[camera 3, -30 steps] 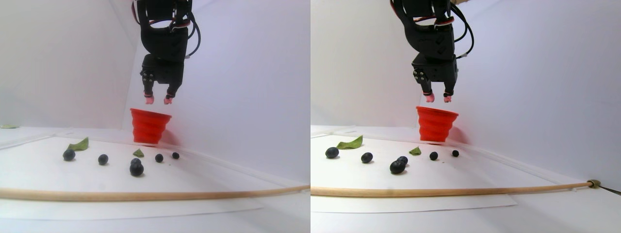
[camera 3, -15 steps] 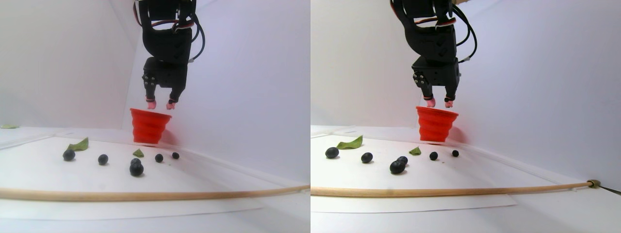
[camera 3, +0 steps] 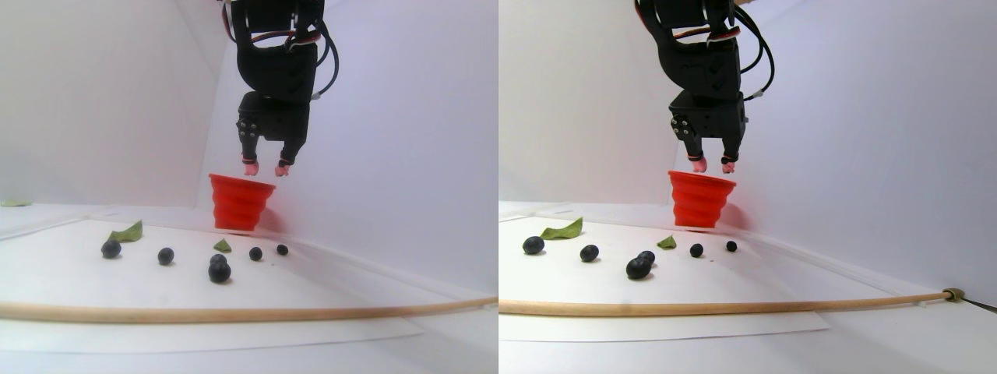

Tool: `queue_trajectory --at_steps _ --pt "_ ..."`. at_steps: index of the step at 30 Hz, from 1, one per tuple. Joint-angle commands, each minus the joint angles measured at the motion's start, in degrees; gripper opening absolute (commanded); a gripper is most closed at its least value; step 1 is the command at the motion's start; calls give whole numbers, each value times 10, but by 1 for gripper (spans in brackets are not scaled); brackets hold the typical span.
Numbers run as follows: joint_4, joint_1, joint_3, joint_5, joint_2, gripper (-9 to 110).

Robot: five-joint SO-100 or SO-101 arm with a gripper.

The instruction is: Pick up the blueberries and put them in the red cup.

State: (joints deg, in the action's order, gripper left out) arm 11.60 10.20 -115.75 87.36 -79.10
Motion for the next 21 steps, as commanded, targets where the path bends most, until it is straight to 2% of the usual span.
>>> queue_trajectory --at_steps 1,21 --pt "-2 25 6 -4 -47 20" --pt "9 32 5 -6 23 20"
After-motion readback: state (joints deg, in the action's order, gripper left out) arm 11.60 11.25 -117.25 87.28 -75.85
